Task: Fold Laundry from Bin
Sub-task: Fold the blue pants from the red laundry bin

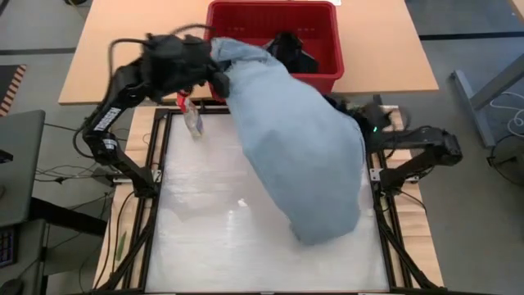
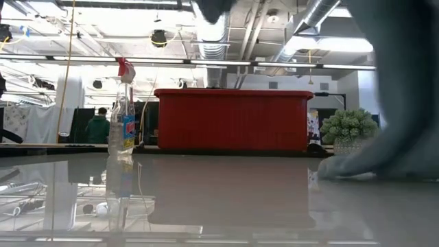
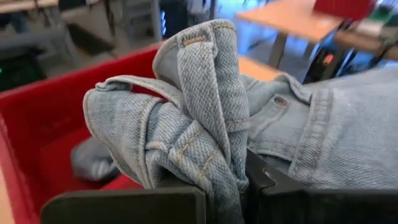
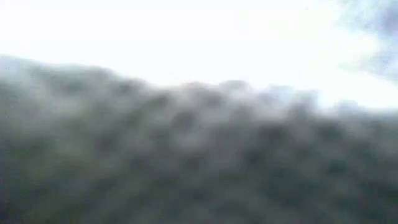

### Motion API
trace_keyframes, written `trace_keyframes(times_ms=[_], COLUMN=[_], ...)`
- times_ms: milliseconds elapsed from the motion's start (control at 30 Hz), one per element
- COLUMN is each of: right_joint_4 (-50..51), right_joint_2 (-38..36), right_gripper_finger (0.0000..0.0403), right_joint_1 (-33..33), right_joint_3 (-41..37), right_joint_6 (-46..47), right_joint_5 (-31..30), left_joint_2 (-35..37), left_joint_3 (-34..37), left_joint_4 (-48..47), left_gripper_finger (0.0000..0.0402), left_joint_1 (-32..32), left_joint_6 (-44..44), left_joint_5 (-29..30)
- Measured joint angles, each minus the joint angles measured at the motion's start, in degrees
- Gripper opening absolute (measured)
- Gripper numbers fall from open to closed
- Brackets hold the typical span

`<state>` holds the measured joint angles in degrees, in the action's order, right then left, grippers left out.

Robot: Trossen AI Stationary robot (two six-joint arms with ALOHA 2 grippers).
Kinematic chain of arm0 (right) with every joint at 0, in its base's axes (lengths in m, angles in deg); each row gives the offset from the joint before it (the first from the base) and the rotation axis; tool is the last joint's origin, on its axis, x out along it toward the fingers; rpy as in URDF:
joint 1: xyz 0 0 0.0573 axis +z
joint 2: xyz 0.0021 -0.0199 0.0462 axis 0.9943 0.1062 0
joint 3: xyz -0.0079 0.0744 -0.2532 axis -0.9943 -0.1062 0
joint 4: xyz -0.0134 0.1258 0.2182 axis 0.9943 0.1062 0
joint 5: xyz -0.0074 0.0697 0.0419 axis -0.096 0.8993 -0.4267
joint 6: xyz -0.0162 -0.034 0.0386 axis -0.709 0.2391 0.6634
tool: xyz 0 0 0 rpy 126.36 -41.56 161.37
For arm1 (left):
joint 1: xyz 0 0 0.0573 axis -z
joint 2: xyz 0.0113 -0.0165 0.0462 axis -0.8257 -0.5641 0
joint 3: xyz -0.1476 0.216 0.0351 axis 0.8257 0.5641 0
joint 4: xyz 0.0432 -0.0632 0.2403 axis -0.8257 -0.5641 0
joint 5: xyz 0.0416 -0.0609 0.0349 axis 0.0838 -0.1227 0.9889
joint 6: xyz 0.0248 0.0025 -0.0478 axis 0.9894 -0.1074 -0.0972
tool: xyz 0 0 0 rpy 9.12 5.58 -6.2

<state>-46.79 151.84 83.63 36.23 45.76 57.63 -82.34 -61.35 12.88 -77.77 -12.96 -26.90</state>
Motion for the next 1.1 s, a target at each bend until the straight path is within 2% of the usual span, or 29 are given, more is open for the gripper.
trace_keyframes(times_ms=[100, 200, 400, 667, 800, 1100], right_joint_4=[-15.83, -24.05, -24.11, -17.70, -16.60, -15.11], right_joint_2=[1.92, 3.51, 3.52, 0.47, -0.72, -1.48], right_gripper_finger=[0.0016, 0.0016, 0.0016, 0.0016, 0.0016, 0.0016], right_joint_1=[-0.08, -0.08, -2.24, -5.61, -6.31, -9.39], right_joint_3=[-9.36, -12.64, -10.84, -9.12, -9.11, -9.13], right_joint_6=[7.72, 10.99, 11.74, 11.62, 11.37, 14.30], right_joint_5=[-3.99, -6.75, -5.45, -2.55, -1.09, 0.13], left_joint_2=[0.23, 0.29, 0.45, 0.67, 2.30, 11.32], left_joint_3=[5.63, 11.85, 20.41, 25.84, 27.52, 33.57], left_joint_4=[1.74, 5.35, 14.79, 18.74, 20.82, 15.54], left_gripper_finger=[0.0018, 0.0018, 0.0018, 0.0026, 0.0063, 0.0179], left_joint_1=[-0.35, -0.46, -0.64, -0.81, -0.95, -4.00], left_joint_6=[-0.10, -0.95, -1.98, -2.70, -0.09, -0.02], left_joint_5=[-0.83, -3.39, -7.31, -10.32, -12.97, -14.88])
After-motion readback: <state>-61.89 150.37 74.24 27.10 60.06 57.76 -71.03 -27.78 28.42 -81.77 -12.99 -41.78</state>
